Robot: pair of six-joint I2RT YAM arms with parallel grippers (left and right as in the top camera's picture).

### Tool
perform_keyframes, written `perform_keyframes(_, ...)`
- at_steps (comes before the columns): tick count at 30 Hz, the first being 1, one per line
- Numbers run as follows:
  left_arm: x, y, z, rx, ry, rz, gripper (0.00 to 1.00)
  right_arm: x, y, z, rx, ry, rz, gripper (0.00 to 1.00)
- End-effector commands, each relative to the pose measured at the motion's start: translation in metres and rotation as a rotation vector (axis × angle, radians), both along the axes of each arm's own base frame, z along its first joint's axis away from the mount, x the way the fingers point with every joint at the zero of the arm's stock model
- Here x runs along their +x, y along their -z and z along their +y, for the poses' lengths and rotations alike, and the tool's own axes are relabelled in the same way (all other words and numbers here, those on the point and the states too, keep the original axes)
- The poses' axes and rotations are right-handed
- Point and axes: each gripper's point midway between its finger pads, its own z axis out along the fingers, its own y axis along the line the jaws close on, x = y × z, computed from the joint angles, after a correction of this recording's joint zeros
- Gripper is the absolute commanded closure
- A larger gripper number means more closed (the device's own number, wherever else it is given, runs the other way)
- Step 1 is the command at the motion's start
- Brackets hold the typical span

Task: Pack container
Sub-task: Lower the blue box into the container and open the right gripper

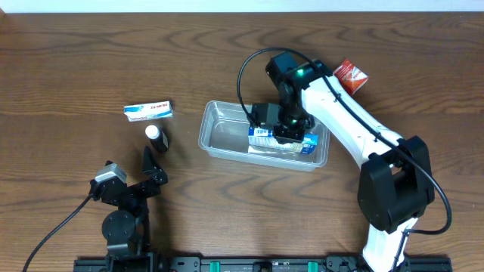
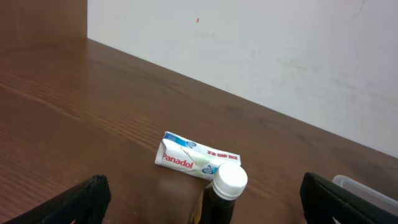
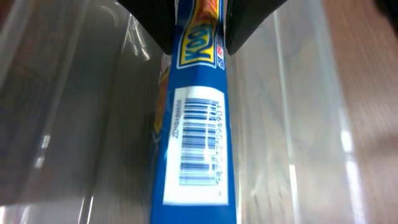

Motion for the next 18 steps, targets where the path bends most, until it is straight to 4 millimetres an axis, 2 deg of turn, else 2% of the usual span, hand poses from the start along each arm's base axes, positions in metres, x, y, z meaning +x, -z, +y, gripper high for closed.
perform_keyframes(1,-0.001,0.019,0.003,0.012,-0.012,0.059,0.02,0.000,-0.021,0.015,0.051,-0.006,-0.024,0.75)
perform_keyframes(5,-0.001,0.019,0.003,0.012,-0.012,0.059,0.02,0.000,-0.023,0.015,0.050,-0.007,-0.028,0.74)
perform_keyframes(10,-0.001,0.019,0.003,0.012,-0.012,0.059,0.02,0.004,-0.021,0.008,0.020,0.010,-0.042,0.78)
perform_keyframes(18,-0.001,0.019,0.003,0.012,-0.012,0.059,0.02,-0.001,-0.021,0.002,-0.018,0.004,-0.031,0.90)
